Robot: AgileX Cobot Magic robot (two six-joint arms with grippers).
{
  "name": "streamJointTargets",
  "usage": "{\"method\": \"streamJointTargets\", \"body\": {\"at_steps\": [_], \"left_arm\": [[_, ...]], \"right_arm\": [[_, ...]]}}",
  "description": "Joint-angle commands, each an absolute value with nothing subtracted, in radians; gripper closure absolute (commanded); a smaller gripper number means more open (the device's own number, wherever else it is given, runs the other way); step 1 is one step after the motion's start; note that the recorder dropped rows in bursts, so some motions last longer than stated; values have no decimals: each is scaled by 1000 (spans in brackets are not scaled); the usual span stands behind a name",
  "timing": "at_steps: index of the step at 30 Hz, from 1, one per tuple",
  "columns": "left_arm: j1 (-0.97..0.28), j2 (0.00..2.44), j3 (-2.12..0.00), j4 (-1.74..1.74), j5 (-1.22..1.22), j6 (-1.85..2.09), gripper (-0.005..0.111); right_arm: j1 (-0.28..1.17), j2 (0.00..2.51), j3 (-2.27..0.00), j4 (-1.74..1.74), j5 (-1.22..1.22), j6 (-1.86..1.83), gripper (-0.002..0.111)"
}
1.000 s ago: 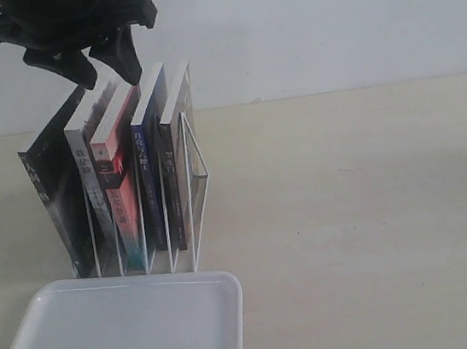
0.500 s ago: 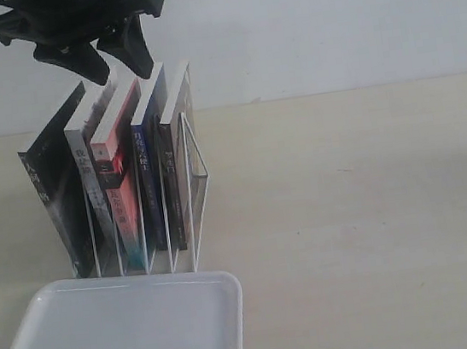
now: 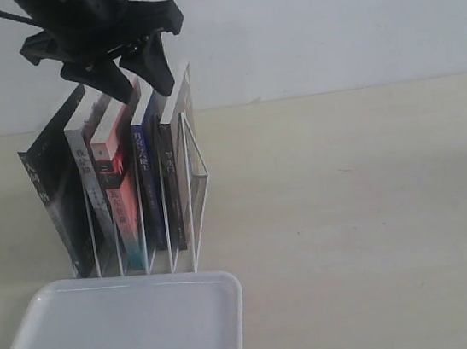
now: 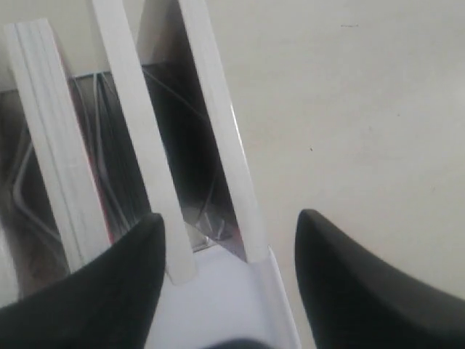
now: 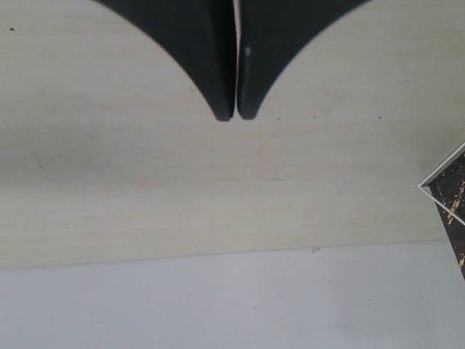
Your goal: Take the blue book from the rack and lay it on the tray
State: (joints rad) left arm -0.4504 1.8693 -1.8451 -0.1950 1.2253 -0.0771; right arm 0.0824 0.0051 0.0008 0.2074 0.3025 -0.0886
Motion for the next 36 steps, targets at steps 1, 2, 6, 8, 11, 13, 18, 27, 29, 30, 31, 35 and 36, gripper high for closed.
{"method": "streamJointTargets", "body": {"at_steps": [1,2,6,8,11,13,18,27,29,30,31,35,36], "left_arm": [[-454,1890,-1848,-183,1221,-53,55],[-454,1890,-1848,-183,1221,-51,55],[-452,1891,-1850,-119,1221,-52,55],[-452,1891,-1850,-75,1221,-79,55],[-452,1891,-1850,-56,1221,-92,55],[-452,1891,-1850,-56,1221,-94,55],[-452,1891,-1850,-106,1221,-92,55],[-452,1891,-1850,-144,1221,-89,55],[-452,1891,-1850,-142,1221,-89,55],[-452,1891,-1850,-142,1221,-89,55],[-452,1891,-1850,-142,1221,-89,55],[-452,1891,-1850,-142,1221,-89,55],[-452,1891,-1850,-142,1221,-89,55]], "right_arm": [[80,0,0,203,291,-89,108],[80,0,0,203,291,-89,108],[80,0,0,203,291,-89,108],[80,0,0,203,291,-89,108],[80,0,0,203,291,-89,108],[80,0,0,203,291,-89,108],[80,0,0,203,291,-89,108],[80,0,0,203,303,-89,108],[80,0,0,203,303,-89,108],[80,0,0,203,303,-89,108],[80,0,0,203,303,-89,108],[80,0,0,203,303,-89,108],[80,0,0,203,303,-89,108]]}}
